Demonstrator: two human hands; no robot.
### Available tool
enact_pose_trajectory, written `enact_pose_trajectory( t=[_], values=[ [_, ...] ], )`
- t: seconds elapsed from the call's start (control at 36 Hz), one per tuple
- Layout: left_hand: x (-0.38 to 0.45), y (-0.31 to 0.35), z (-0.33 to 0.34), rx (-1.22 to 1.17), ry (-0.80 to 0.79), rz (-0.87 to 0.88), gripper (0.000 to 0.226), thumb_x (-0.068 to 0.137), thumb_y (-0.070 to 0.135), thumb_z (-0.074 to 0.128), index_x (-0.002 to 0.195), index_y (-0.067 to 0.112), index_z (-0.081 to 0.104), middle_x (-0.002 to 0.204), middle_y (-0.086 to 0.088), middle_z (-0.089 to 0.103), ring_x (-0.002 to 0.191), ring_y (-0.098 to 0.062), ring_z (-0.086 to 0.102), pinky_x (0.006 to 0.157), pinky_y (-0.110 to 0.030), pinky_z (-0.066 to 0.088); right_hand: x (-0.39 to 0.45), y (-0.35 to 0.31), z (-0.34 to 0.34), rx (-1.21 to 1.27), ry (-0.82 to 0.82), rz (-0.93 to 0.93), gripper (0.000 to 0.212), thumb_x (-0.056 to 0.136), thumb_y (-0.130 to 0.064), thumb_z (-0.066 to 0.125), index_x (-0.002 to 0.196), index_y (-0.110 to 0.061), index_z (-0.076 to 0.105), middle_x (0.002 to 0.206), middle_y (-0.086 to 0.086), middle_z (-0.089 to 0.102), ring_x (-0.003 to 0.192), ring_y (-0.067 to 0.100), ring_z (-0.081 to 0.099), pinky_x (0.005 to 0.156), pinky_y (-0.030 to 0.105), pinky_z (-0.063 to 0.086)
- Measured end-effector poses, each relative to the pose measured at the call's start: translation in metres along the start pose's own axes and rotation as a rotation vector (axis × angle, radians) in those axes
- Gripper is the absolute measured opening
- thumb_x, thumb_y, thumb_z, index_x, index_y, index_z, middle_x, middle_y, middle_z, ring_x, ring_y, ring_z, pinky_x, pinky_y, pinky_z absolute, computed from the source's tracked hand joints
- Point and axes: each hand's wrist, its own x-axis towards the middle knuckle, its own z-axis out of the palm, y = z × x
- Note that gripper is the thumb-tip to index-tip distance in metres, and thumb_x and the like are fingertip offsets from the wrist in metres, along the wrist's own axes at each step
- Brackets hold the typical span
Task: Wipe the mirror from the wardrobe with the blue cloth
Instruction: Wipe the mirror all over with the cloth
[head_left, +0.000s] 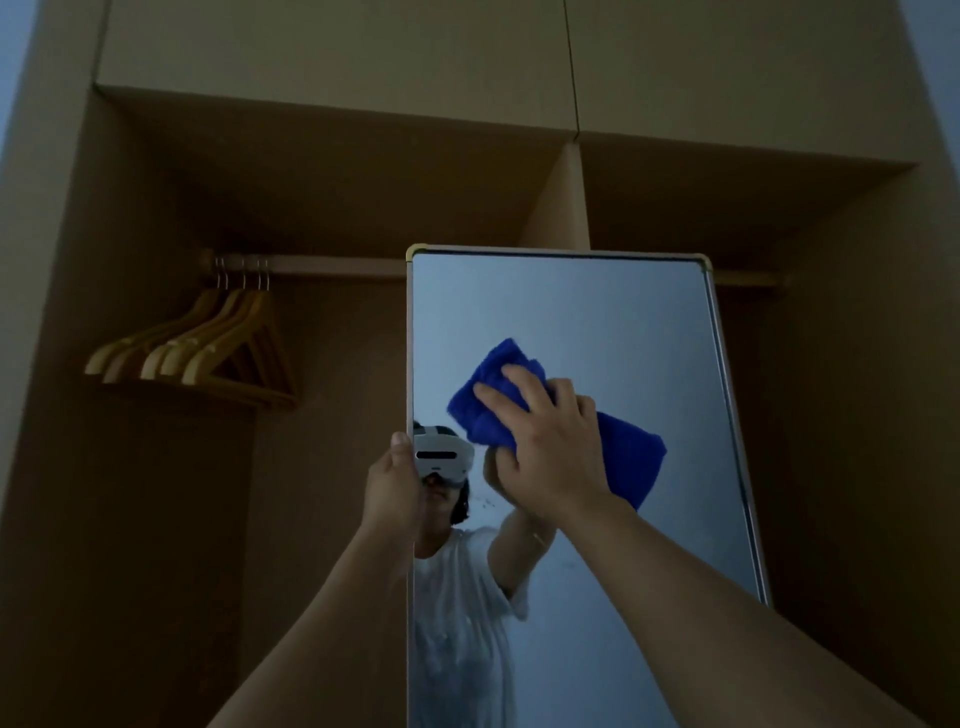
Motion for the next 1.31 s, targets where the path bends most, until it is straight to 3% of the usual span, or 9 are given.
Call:
enact_pose_trajectory(
  t=[0.06, 0.17, 0.42, 0.53, 0.64, 0.83, 1.06, 1.17, 1.31],
  values=[
    [0.0, 0.0, 0.0, -0.019, 0.012, -0.02, 0.054, 0.101, 0.038, 0.027, 0.107, -0.006, 0.057, 0.097, -0.028, 0.06, 0.087, -0.03, 0.061, 0.081, -0.044, 0.052, 0.012, 0.008, -0.003, -0.018, -0.017, 0.09, 0.061, 0.077, -0.027, 0.055, 0.137, -0.03, 0.047, 0.142, 0.002, 0.042, 0.109, 0.028, 0.045, 0.088, 0.044, 0.04],
    [0.001, 0.002, 0.001, -0.01, -0.001, -0.044, 0.056, 0.101, 0.038, 0.027, 0.119, -0.009, 0.052, 0.115, -0.036, 0.051, 0.104, -0.039, 0.051, 0.094, -0.049, 0.043, 0.027, 0.025, -0.005, -0.05, 0.01, 0.167, 0.062, 0.082, -0.028, 0.056, 0.141, -0.033, 0.039, 0.148, 0.0, 0.035, 0.114, 0.026, 0.042, 0.093, 0.042, 0.038],
    [-0.003, 0.003, 0.001, 0.047, 0.038, -0.015, 0.058, 0.101, 0.04, 0.027, 0.117, -0.011, 0.052, 0.118, -0.038, 0.051, 0.109, -0.051, 0.049, 0.092, -0.055, 0.043, 0.013, 0.061, -0.005, -0.095, 0.114, 0.531, 0.061, 0.086, -0.028, 0.057, 0.143, -0.029, 0.036, 0.147, 0.005, 0.035, 0.114, 0.029, 0.043, 0.092, 0.044, 0.039],
    [-0.002, 0.002, 0.001, 0.064, 0.057, 0.021, 0.058, 0.101, 0.039, 0.026, 0.112, -0.01, 0.056, 0.112, -0.036, 0.056, 0.097, -0.039, 0.057, 0.078, -0.045, 0.05, -0.015, 0.056, -0.001, -0.119, 0.095, 0.601, 0.064, 0.081, -0.026, 0.06, 0.142, -0.027, 0.04, 0.146, 0.007, 0.037, 0.113, 0.031, 0.044, 0.09, 0.046, 0.039],
    [-0.005, 0.004, 0.002, 0.065, 0.048, 0.014, 0.059, 0.102, 0.039, 0.025, 0.111, -0.011, 0.055, 0.11, -0.038, 0.055, 0.074, -0.036, 0.062, 0.079, -0.054, 0.049, -0.05, 0.043, 0.006, -0.116, 0.083, 0.599, 0.064, 0.074, -0.024, 0.069, 0.135, -0.021, 0.051, 0.139, 0.012, 0.047, 0.106, 0.034, 0.052, 0.085, 0.048, 0.044],
    [-0.001, 0.001, 0.001, 0.092, 0.04, 0.015, 0.063, 0.101, 0.04, 0.024, 0.111, -0.015, 0.052, 0.108, -0.044, 0.052, 0.1, -0.06, 0.048, 0.082, -0.062, 0.045, -0.053, 0.052, 0.004, -0.12, 0.047, 0.578, 0.064, 0.078, -0.026, 0.065, 0.139, -0.024, 0.046, 0.142, 0.009, 0.043, 0.109, 0.031, 0.05, 0.087, 0.046, 0.043],
    [0.005, -0.004, 0.0, 0.045, 0.015, -0.011, 0.062, 0.101, 0.042, 0.027, 0.12, -0.012, 0.049, 0.121, -0.04, 0.048, 0.114, -0.055, 0.043, 0.095, -0.06, 0.038, 0.017, 0.1, -0.029, -0.131, -0.049, 0.669, 0.063, 0.093, -0.03, 0.048, 0.148, -0.033, 0.018, 0.155, 0.003, 0.017, 0.128, 0.031, 0.032, 0.101, 0.046, 0.034],
    [0.008, -0.006, 0.0, 0.086, 0.034, 0.013, 0.066, 0.1, 0.044, 0.025, 0.116, -0.014, 0.052, 0.092, -0.037, 0.058, 0.093, -0.054, 0.055, 0.082, -0.058, 0.046, 0.028, 0.123, -0.041, -0.13, -0.12, 0.696, 0.064, 0.094, -0.03, 0.047, 0.149, -0.034, 0.014, 0.155, 0.001, 0.013, 0.125, 0.031, 0.033, 0.098, 0.045, 0.035],
    [0.014, -0.014, 0.0, 0.042, 0.049, 0.015, 0.055, 0.099, 0.046, 0.026, 0.078, 0.004, 0.053, 0.057, -0.008, 0.046, 0.05, -0.022, 0.043, 0.063, -0.036, 0.036, 0.012, 0.132, -0.036, -0.107, -0.026, 0.741, 0.062, 0.092, -0.03, 0.05, 0.148, -0.031, 0.022, 0.15, 0.005, 0.026, 0.122, 0.031, 0.038, 0.097, 0.046, 0.037]
  ],
)
